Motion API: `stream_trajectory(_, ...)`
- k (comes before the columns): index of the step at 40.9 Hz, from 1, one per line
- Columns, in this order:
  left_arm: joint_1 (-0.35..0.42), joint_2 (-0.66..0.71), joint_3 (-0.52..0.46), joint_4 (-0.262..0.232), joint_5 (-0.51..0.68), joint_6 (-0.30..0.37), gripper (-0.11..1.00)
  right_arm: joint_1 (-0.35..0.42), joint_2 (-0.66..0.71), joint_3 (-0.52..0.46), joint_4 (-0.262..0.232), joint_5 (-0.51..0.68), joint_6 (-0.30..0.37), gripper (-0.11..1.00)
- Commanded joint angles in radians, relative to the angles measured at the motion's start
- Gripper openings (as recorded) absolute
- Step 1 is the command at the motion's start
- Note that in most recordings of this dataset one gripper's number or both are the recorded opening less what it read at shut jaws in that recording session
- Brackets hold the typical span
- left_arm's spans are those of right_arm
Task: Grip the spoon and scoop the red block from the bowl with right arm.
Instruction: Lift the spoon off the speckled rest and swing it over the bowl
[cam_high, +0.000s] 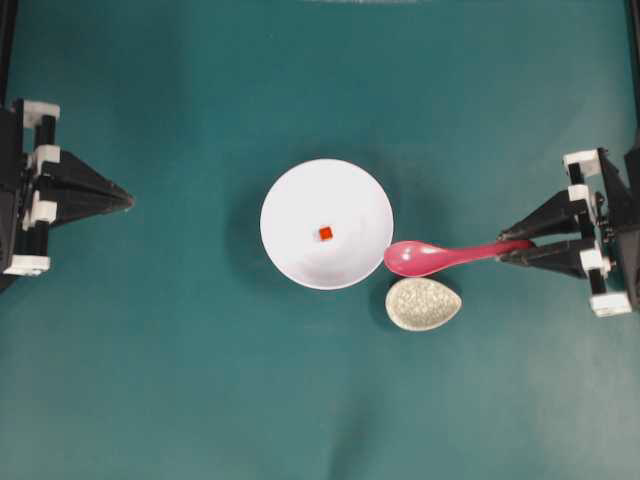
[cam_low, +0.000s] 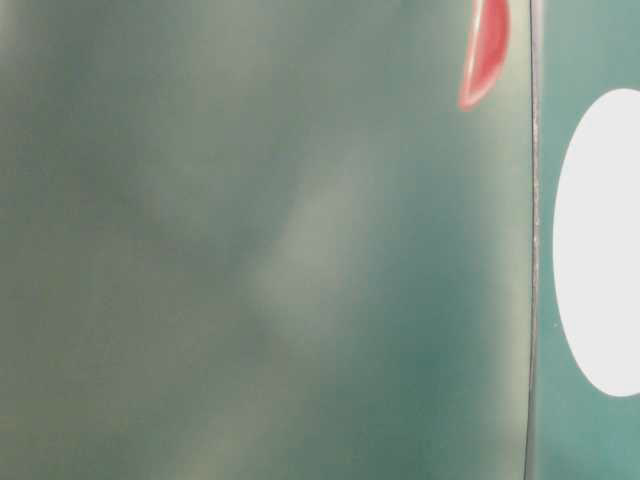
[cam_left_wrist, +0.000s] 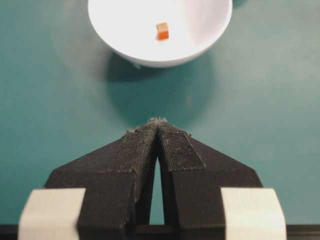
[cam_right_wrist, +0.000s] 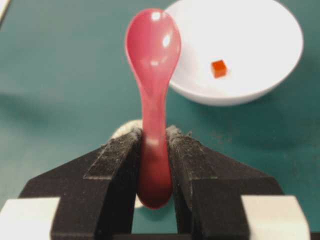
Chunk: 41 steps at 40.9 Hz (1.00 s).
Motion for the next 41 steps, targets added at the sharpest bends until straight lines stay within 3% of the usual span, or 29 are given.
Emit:
stream_trajectory(1,0.006,0.005,-0.018,0.002,-0.005,0.0,-0.01,-0.069,-0.012,-0.077,-0.006,0.109,-0.003,0.25)
stream_trajectory(13,0.008,0.006,-0.02,0.002,-0.005,0.0,-0.01,-0.212,0.014,-0.232,-0.044,0.396,0.002,0.25)
stream_trajectory(27,0.008,0.005,-0.018,0.003,-0.003,0.0,-0.01,-0.268,0.097,-0.333,-0.067,0.517,0.005,0.25)
stream_trajectory(41,0.008,0.005,-0.018,0.003,-0.003,0.0,-0.01,-0.268,0.206,-0.459,-0.213,0.623,0.012,0.25)
